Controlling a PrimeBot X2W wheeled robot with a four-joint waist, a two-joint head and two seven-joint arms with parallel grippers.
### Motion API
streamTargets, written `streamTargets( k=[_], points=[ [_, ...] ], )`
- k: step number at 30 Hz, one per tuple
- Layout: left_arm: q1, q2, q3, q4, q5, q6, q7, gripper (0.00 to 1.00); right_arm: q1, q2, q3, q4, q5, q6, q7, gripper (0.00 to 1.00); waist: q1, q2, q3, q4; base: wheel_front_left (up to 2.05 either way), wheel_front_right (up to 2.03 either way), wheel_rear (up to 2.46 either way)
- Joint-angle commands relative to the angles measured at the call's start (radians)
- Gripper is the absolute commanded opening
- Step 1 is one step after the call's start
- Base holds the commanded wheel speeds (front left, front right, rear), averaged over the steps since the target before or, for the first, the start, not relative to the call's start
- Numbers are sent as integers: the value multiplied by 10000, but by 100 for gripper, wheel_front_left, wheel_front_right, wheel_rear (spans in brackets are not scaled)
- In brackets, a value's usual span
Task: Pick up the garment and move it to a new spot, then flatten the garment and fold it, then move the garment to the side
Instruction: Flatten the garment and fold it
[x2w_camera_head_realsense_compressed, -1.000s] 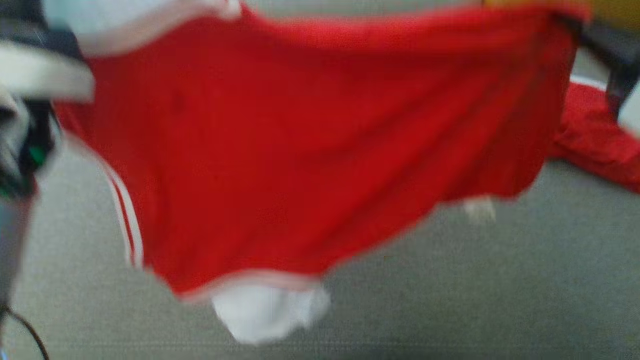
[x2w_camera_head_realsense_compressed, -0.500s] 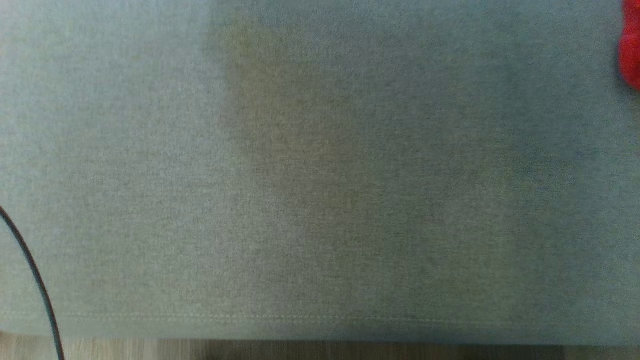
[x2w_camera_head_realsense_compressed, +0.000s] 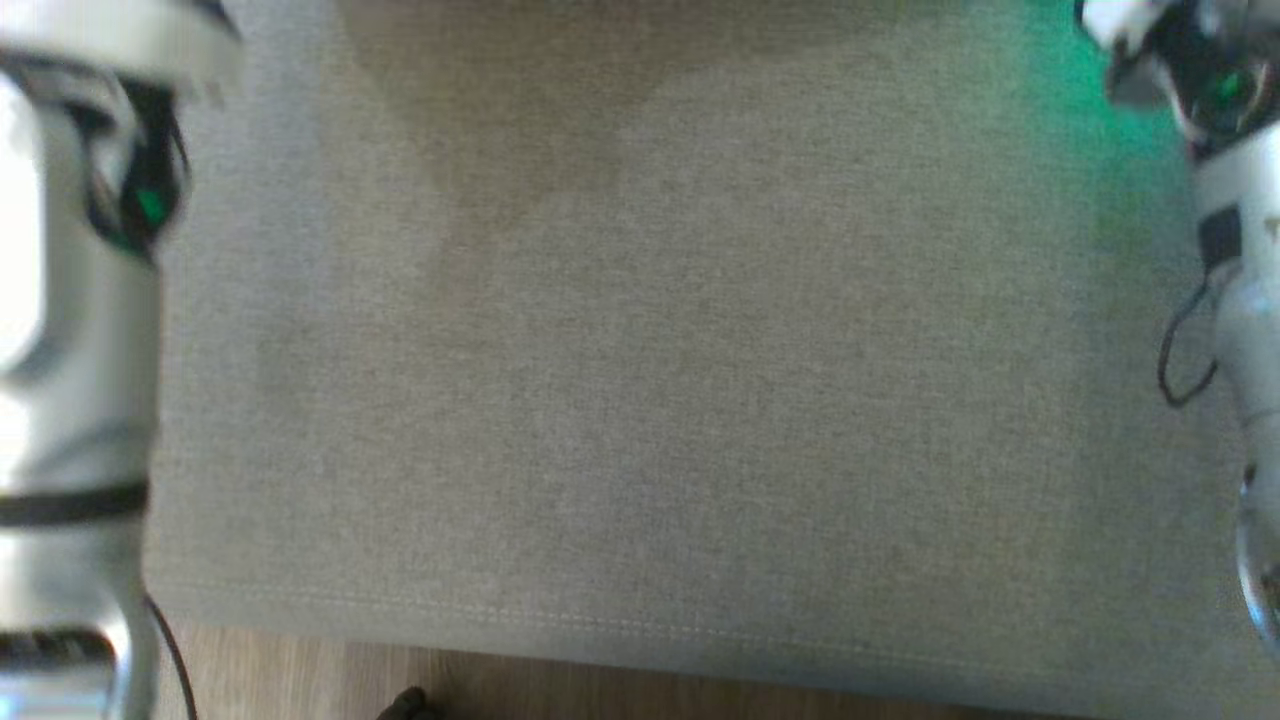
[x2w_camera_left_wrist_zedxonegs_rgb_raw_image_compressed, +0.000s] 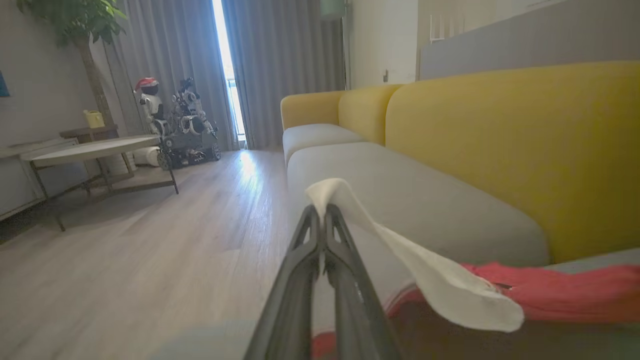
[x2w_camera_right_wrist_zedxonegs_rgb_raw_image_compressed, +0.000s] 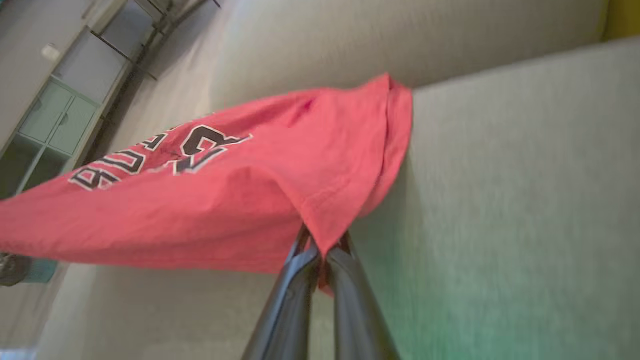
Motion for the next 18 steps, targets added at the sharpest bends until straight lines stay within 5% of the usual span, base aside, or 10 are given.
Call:
streamTargets(
  k=[1,8,18],
  points=[
    [76,439,372,-486,168,-34,-48,0,-95,-39,-134,-200,268,67,383,0,0,1,-188,126,0,0,0],
    [1808,785,72,-806,1006,-107,-48,0,550,-279,-759,688,640,67,1537,0,0,1,-739,353,0,0,0],
    [2815,1644,-1324,-789,1652,-118,-49,0,1617,-994,402,-240,365,67,3174,0,0,1,-1452,367,0,0,0]
  ],
)
